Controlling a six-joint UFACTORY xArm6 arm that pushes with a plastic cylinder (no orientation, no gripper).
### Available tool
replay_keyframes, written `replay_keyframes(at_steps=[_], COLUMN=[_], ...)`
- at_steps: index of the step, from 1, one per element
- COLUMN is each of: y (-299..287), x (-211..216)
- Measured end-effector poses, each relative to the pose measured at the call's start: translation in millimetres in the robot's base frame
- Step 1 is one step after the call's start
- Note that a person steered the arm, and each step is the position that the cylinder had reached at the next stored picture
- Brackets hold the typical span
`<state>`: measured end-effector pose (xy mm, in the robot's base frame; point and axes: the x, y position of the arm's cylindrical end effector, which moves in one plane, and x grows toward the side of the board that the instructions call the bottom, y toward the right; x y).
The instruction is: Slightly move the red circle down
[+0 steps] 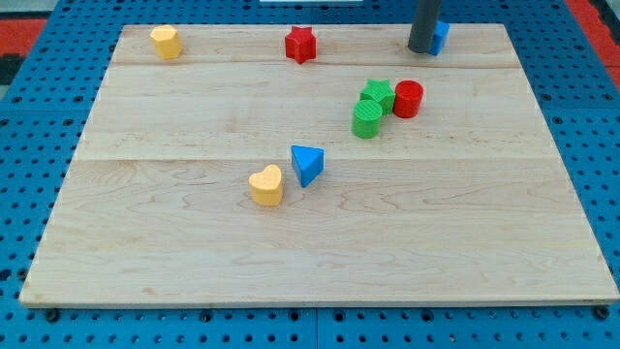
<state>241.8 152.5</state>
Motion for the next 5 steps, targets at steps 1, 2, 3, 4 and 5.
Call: replay_keyframes(at_steps=[1,2,3,4,5], y=[0.0,-1.9,-16.8,-17.1,-14.9], x=[5.2,30.7,63.7,101.2,125.5])
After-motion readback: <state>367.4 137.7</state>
